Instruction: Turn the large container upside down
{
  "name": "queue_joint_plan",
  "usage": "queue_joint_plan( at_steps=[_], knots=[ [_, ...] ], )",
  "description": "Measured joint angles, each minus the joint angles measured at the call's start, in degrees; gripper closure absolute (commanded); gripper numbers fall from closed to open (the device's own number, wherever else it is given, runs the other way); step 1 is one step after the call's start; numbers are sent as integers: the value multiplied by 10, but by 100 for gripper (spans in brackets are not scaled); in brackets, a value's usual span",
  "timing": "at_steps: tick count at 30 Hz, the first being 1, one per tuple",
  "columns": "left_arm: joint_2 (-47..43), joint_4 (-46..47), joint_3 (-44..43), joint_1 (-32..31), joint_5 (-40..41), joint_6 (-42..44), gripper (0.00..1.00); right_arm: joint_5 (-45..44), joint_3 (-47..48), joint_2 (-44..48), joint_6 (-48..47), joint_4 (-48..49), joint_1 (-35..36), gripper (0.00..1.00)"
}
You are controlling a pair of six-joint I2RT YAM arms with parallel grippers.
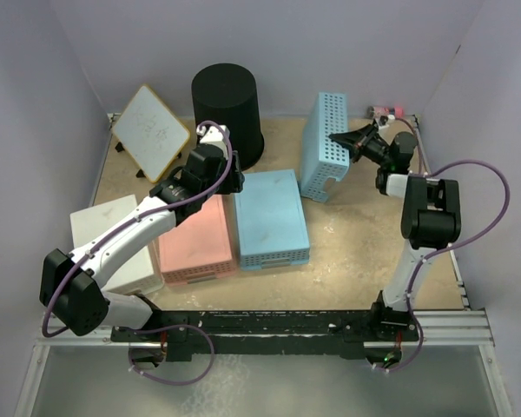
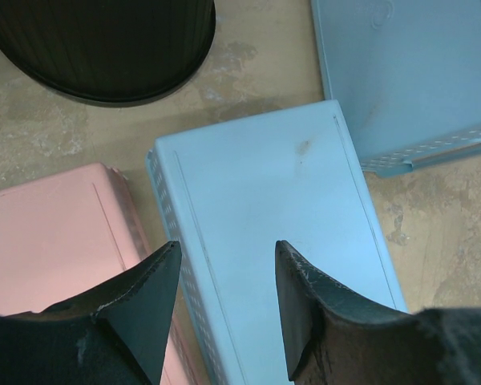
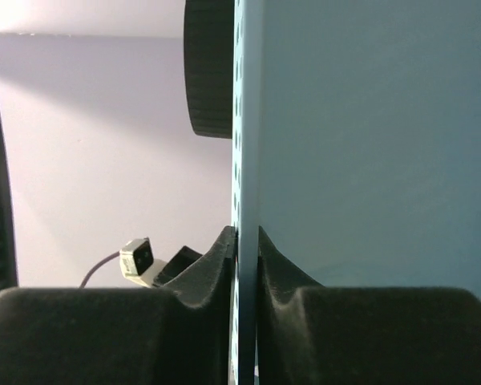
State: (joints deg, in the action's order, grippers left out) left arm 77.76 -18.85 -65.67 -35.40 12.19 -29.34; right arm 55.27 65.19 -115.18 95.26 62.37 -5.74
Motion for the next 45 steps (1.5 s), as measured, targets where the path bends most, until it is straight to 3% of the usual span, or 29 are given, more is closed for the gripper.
queue_joint_plan(
  at_steps=[3,6,14,18,24,30,36,45],
  knots=[
    [0,0,0,0,0,0,52,4,-18,23,-37,-32,-21,62],
    [0,0,0,0,0,0,52,5,-30,37,-83,-78,-42,50],
    [0,0,0,0,0,0,52,12,-75,62,-161,-145,-127,40],
    [0,0,0,0,0,0,52,-13,-71,75,-272,-303,-168,35],
    [0,-1,0,0,0,0,50,-201,44,130,-499,-631,-184,30],
    [0,-2,-1,0,19,5,45,-389,97,229,-610,-757,-182,29],
    [0,-11,-13,0,54,15,41,-535,113,295,-670,-805,-133,24],
    [-17,-21,-25,0,137,15,34,-628,96,387,-776,-743,100,11]
  ],
)
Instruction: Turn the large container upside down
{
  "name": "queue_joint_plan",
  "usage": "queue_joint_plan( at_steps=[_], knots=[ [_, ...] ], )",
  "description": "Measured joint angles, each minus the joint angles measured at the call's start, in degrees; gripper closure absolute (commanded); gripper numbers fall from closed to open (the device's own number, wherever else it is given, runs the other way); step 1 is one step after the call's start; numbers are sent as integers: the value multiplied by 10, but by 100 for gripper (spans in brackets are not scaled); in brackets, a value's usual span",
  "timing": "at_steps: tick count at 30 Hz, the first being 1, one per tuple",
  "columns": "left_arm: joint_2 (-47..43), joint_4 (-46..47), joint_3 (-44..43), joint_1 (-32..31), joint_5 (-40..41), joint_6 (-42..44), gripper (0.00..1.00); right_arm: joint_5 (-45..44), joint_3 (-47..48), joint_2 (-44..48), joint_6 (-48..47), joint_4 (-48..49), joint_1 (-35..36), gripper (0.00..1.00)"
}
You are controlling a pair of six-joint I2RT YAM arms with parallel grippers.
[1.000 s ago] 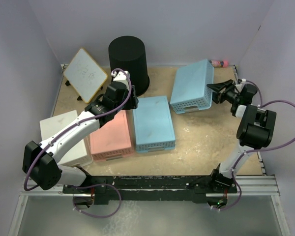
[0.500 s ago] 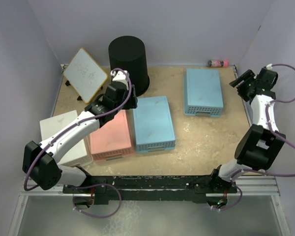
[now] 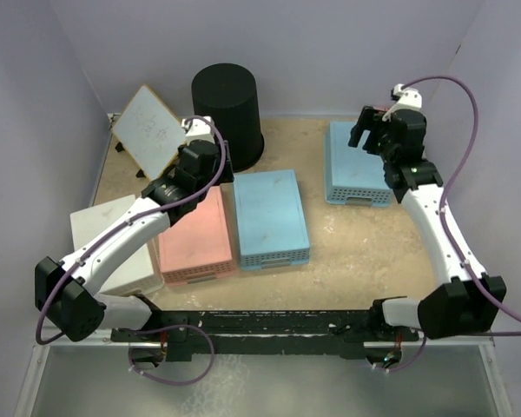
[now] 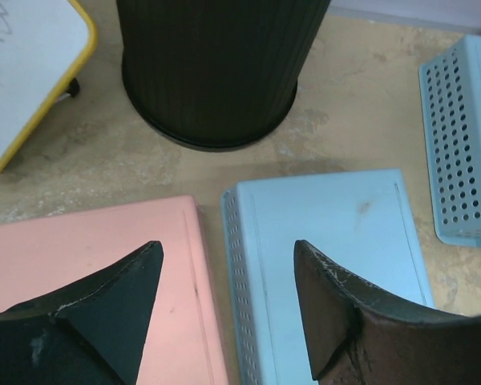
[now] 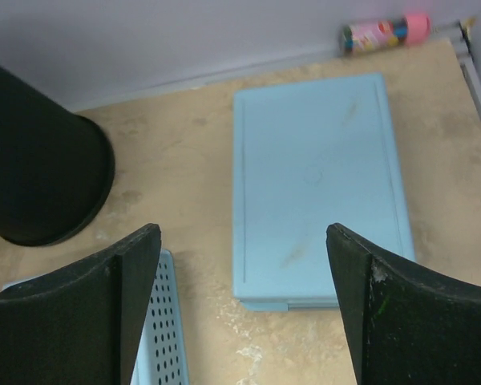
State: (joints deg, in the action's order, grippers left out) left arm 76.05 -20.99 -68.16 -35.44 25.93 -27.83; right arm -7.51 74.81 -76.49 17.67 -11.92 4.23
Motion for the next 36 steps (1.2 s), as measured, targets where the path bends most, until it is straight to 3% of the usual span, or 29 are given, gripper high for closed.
queue_joint_plan(
  at_steps=[4,8,18,26,36],
  knots=[
    [-23,2,3,0,39,0,20,-26,-59,52,-41,59,42,8],
    [-56,9,18,0,93,-1,17,-73,-108,63,-54,83,41,4],
    [-74,27,57,0,230,-16,17,-234,-130,41,-21,74,40,0],
    [-74,35,57,0,291,-15,16,-367,-128,1,15,68,40,0],
    [-75,42,59,0,303,-9,16,-406,-127,-14,14,54,40,0]
  ],
)
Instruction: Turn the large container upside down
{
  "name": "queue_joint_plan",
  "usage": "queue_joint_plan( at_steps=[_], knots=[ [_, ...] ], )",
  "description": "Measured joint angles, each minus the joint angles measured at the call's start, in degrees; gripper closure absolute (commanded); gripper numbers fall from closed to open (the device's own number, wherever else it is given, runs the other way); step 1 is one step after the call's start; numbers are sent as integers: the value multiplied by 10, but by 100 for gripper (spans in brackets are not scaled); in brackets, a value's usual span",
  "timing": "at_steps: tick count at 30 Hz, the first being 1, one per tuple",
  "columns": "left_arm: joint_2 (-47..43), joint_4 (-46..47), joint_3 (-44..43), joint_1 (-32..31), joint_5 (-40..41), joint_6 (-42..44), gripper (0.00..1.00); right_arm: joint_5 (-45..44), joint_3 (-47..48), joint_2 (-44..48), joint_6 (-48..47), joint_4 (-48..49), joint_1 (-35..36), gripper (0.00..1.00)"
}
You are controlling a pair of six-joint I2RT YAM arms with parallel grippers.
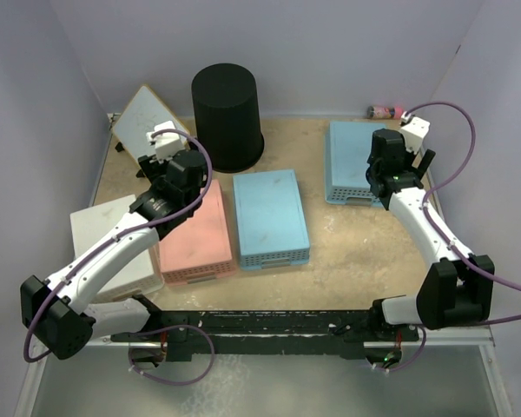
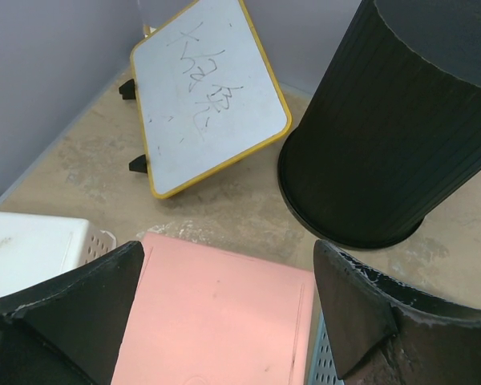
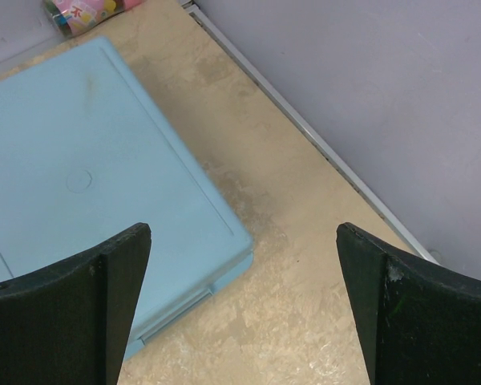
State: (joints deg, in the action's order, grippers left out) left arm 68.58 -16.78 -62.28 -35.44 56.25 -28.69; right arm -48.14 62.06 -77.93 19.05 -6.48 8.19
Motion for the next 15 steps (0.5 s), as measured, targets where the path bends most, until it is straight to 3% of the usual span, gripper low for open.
queue_joint_plan(
  at_steps=[15],
  knots=[
    [-28,20,24,0,12,13,16,-18,-7,38,5,26,0,0]
  ],
)
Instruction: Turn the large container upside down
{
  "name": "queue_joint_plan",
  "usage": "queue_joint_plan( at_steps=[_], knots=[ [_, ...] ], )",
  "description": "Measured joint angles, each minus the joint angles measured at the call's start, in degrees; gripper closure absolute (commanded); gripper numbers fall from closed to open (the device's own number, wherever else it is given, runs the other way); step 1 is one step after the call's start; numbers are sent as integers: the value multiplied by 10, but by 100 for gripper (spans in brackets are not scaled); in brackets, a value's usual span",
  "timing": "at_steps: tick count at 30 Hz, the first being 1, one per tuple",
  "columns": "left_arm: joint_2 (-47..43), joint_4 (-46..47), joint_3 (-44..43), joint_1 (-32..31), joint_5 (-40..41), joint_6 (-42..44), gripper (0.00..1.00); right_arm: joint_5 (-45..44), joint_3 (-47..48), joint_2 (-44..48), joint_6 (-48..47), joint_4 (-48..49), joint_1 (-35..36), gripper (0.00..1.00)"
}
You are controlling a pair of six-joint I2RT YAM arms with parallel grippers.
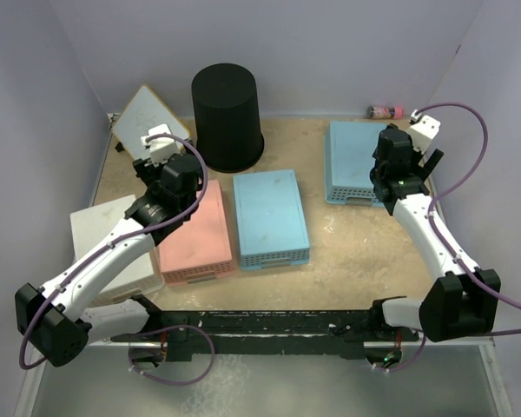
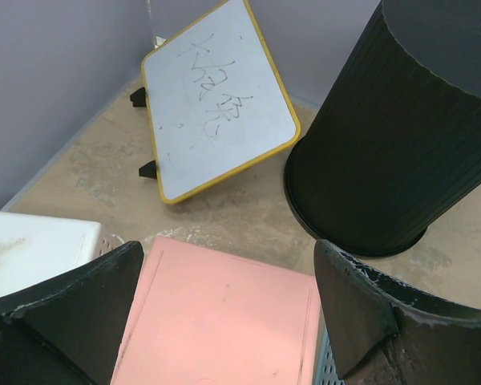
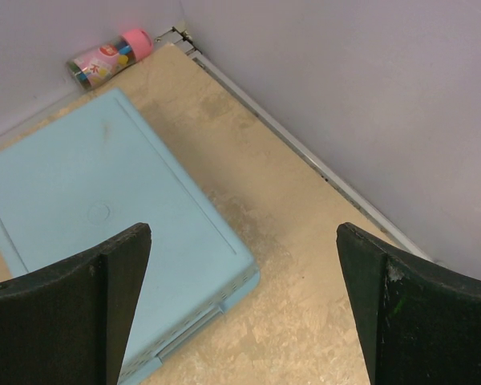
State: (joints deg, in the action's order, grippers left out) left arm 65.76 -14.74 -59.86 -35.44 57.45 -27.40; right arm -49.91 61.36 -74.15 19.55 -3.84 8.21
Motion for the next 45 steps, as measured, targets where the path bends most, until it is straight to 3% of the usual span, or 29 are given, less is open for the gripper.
queue_joint_plan(
  at_steps=[45],
  knots=[
    [-25,16,20,0,-7,16,16,-4,-9,4,9,9,0,0]
  ],
)
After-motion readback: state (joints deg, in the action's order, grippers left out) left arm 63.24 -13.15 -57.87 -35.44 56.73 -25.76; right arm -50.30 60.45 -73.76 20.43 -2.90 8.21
